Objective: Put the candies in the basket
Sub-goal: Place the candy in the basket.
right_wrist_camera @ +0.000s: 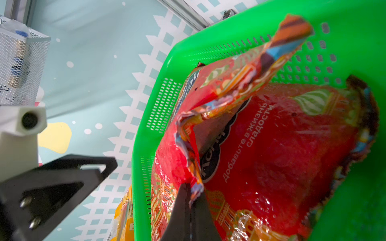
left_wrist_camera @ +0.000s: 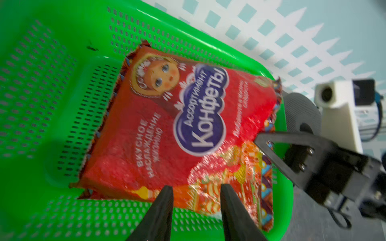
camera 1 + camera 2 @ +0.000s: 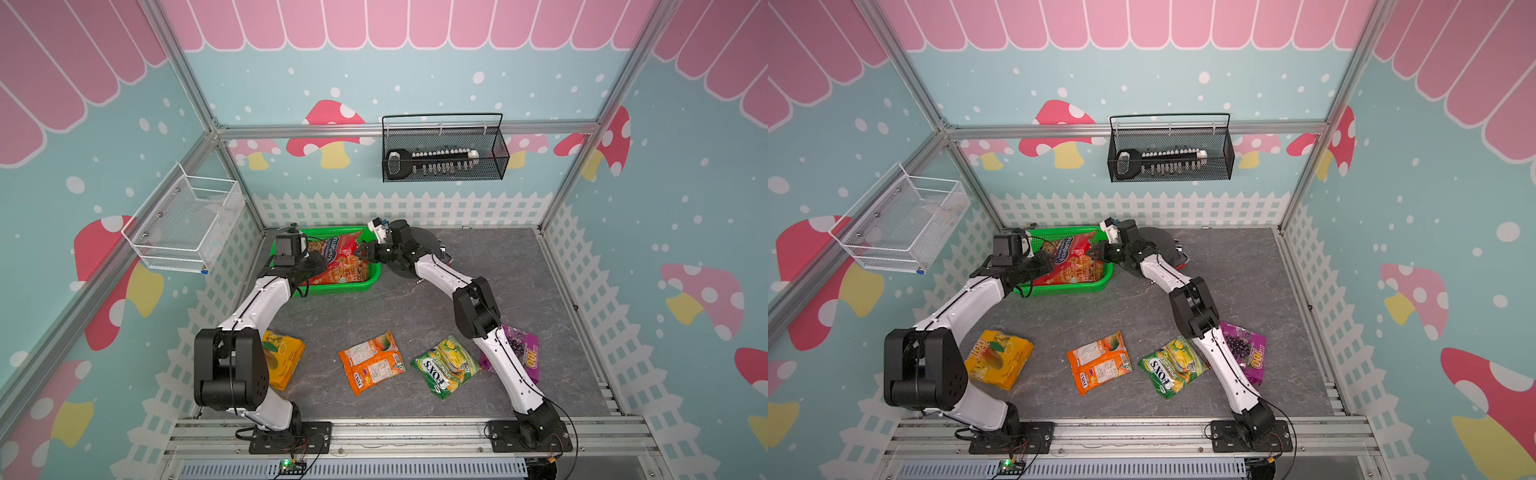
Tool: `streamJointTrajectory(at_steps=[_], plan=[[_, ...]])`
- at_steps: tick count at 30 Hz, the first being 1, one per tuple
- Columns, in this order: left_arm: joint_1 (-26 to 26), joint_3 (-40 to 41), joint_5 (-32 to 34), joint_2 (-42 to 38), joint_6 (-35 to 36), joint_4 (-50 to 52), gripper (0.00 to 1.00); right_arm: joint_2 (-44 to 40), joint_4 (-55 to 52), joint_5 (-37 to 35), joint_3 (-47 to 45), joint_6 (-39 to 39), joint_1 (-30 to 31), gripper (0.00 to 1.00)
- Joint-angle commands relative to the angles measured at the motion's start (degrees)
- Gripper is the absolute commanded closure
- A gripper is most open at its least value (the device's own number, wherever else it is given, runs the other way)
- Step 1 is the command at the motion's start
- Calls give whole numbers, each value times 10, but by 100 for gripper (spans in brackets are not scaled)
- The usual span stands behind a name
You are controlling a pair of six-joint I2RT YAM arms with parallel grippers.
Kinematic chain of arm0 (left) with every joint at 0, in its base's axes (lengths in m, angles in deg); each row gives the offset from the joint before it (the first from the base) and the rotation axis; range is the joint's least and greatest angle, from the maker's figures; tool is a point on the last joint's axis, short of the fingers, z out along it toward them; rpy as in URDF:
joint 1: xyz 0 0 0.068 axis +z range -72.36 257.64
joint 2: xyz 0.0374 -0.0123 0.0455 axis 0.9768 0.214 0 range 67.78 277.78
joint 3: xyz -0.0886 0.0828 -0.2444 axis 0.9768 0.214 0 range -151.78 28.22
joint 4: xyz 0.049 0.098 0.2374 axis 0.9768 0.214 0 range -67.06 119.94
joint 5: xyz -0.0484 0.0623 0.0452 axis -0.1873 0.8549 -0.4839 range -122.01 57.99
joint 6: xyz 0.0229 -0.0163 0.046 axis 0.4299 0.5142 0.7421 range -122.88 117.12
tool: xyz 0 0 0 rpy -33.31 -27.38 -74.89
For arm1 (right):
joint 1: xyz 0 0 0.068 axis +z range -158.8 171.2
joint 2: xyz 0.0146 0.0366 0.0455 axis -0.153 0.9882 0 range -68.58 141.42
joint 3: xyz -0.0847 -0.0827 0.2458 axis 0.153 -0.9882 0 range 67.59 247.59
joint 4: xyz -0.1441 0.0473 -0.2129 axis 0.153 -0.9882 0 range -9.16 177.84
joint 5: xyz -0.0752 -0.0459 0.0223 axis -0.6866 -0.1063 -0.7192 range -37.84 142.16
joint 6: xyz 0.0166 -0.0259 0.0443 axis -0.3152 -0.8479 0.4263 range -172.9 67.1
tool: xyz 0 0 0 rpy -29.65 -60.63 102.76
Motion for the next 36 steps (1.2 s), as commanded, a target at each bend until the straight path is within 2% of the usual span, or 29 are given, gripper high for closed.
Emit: streamJointTrajectory(at_steps=[1, 2, 3, 4, 5, 10, 14, 20, 24, 27, 29, 32, 36], plan=[[-26, 30, -6, -48, 18, -11, 57, -39, -17, 14, -8, -10, 12, 99], [-28, 35, -14, -57, 18, -18, 53, -39, -14, 19, -7, -7, 12, 91], [-29, 34, -22, -63, 18, -24, 51, -40, -15, 18, -7, -5, 11, 77], [-29, 32, -28, -63, 20, -30, 50, -42, -20, 14, -7, -5, 11, 67], [-31, 26, -30, -59, 23, -32, 48, -44, -31, 7, -7, -9, 10, 62], [-39, -4, -47, -10, 40, -47, 43, -72, -97, -22, -8, -34, -4, 51], [-50, -56, -9, 52, 53, -55, 41, -124, -153, -87, -46, -76, -9, 43], [-66, -123, 2, 110, 63, -55, 37, -204, -177, -182, -143, -130, -9, 39], [-94, -152, 47, 142, 86, -55, 32, -208, -200, -238, -160, -160, -9, 38], [-121, -174, 109, 168, 112, -47, 23, -199, -205, -255, -158, -163, -9, 38], [-139, -187, 205, 186, 128, -40, 13, -189, -205, -264, -157, -161, -7, 38], [-149, -213, 288, 216, 147, -21, 9, -170, -208, -255, -145, -159, -5, 38], [-149, -242, 329, 246, 155, 9, 8, -144, -224, -247, -116, -147, 2, 39]])
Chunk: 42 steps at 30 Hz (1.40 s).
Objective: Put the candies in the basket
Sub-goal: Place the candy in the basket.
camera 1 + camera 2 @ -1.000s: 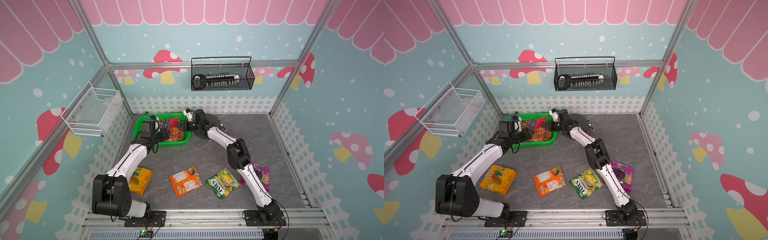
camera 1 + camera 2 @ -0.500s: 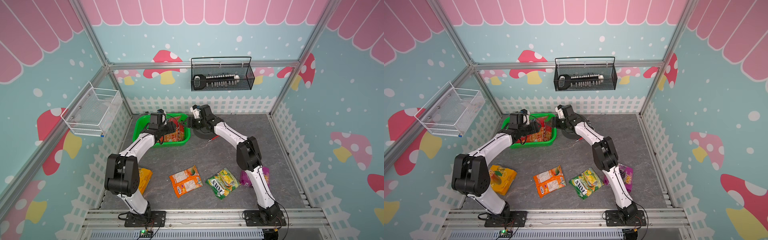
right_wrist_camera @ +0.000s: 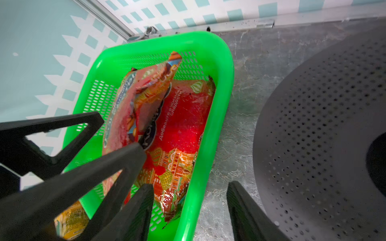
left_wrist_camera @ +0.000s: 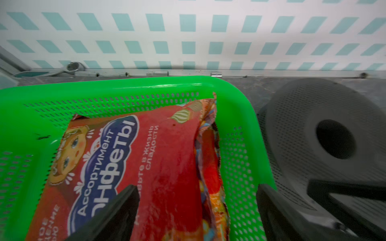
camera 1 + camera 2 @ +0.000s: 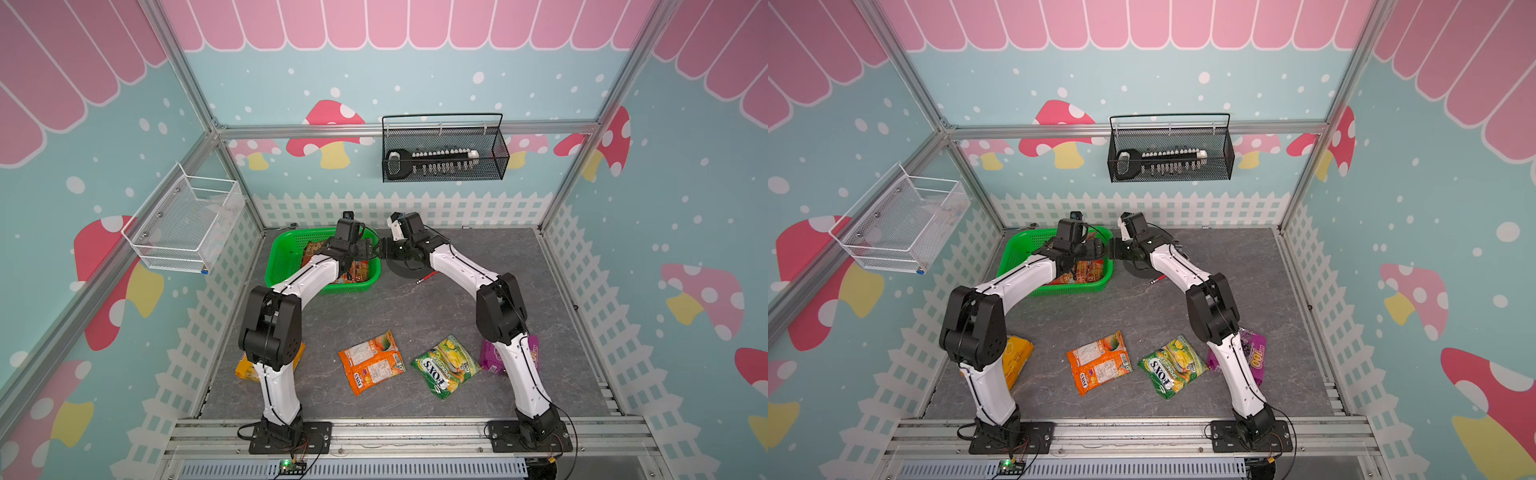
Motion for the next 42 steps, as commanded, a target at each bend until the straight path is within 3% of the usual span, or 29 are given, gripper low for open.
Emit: streamJointTrajectory(at_steps=[1, 12, 19, 22, 26, 32, 38, 40, 42], plan=[[5, -26, 84, 17, 23, 33, 8, 29, -20, -8, 24, 5, 11, 39], [22, -36, 79, 51, 32, 55, 10, 64, -23, -33, 37, 51, 26, 54], [39, -44, 160, 73, 56, 76, 24, 75, -76, -96, 72, 73, 42, 89], [57, -34, 179, 57, 61, 79, 36, 60, -82, -123, 56, 70, 44, 97], [81, -25, 174, 34, 71, 75, 51, 42, -82, -148, 34, 72, 44, 100], [87, -29, 198, 51, 108, 68, 52, 34, -82, -151, 22, 73, 44, 100], [77, -32, 72, 56, 83, 70, 37, 29, -78, -145, 23, 65, 44, 100], [74, -31, -6, 43, 59, 70, 28, 26, -76, -145, 24, 60, 44, 100], [74, -31, -77, 37, 34, 69, 26, 24, -76, -144, 24, 56, 44, 100]])
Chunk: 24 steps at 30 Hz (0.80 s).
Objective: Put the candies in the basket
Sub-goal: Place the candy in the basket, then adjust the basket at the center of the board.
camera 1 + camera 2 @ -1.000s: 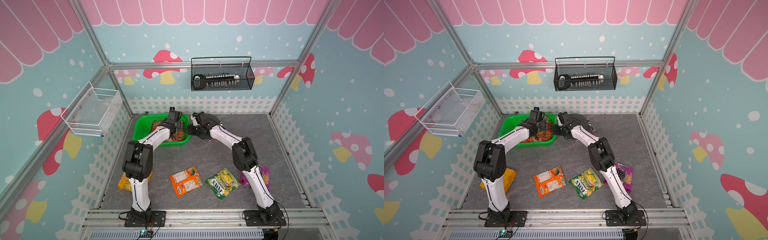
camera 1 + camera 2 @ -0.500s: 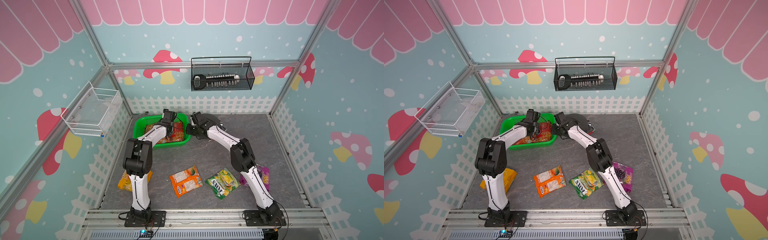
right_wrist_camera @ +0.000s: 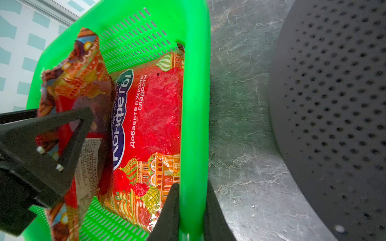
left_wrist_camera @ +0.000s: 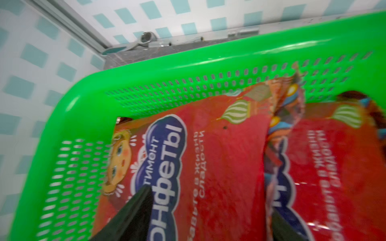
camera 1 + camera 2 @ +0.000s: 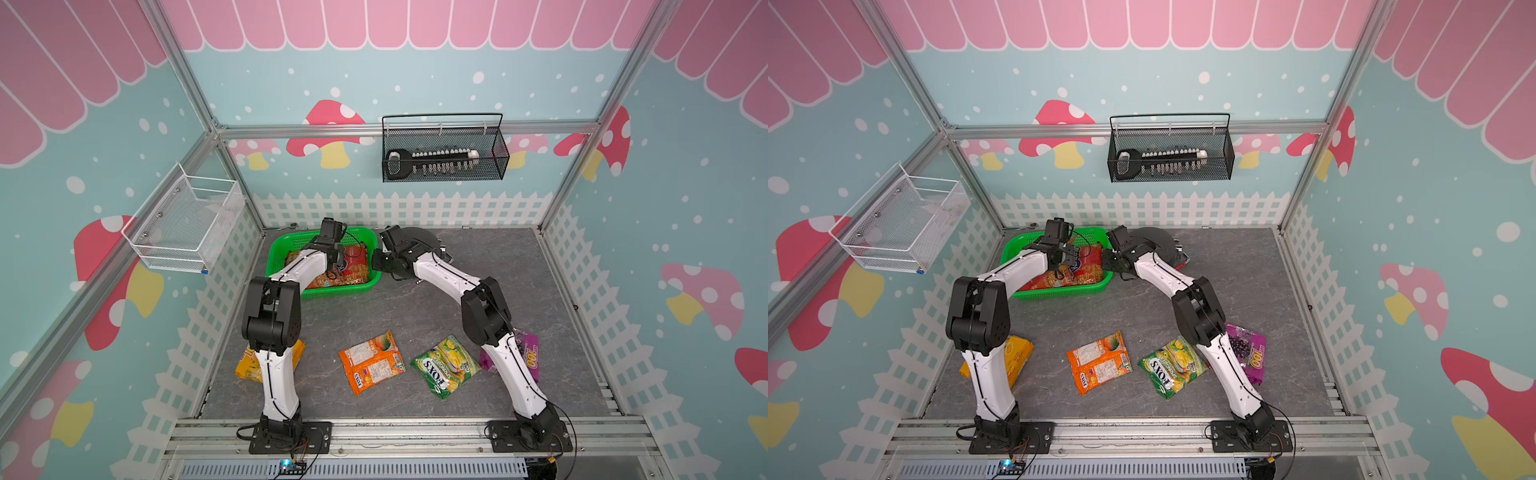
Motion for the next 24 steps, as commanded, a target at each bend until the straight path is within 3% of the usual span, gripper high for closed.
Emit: streamJointTrajectory(at_steps=[1, 9, 16, 20, 24], plan=[[-3, -1, -155, -18, -43, 3, 25, -25, -33, -36, -14, -47, -3, 100], [7, 2, -302, 8, -77, 6, 25, -57, -33, -3, -54, -51, -2, 100], [27, 15, -429, -17, -98, 6, 25, -104, -33, 6, -118, -59, 7, 100], [40, 29, -470, -48, -120, 6, 24, -135, -32, 5, -165, -61, 14, 100], [46, 36, -465, -94, -120, 5, 22, -178, -22, 0, -235, -49, 19, 100]])
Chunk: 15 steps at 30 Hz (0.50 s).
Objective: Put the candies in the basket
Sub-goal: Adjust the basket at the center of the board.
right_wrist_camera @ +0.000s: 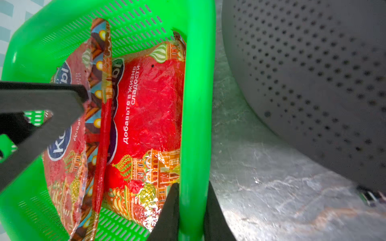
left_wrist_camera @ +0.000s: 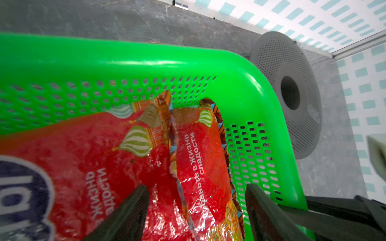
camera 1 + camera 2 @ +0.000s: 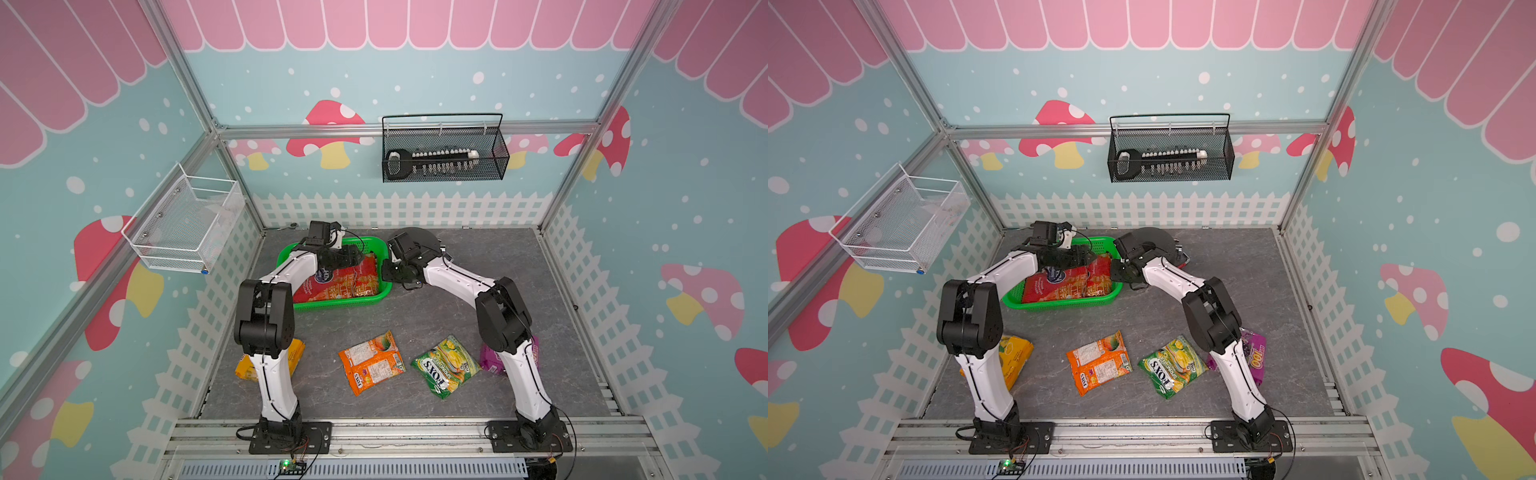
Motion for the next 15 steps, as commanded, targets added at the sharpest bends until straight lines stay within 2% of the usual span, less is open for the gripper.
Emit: streamJointTrajectory(at_steps=[1, 5, 7, 9, 15], plan=[[6, 5, -28, -64, -7, -1, 22, -55, -18, 5, -53, -30, 13, 98], [6, 16, 12, -118, -30, -1, 19, -100, 5, -3, -125, -4, 16, 91], [6, 29, 23, -149, -35, -6, 19, -124, 18, -9, -153, 0, 16, 77], [6, 43, 37, -173, -39, -10, 18, -145, 36, -16, -181, -2, 16, 72], [6, 94, 107, -234, -55, -22, 15, -217, 86, -3, -247, -82, 16, 58]])
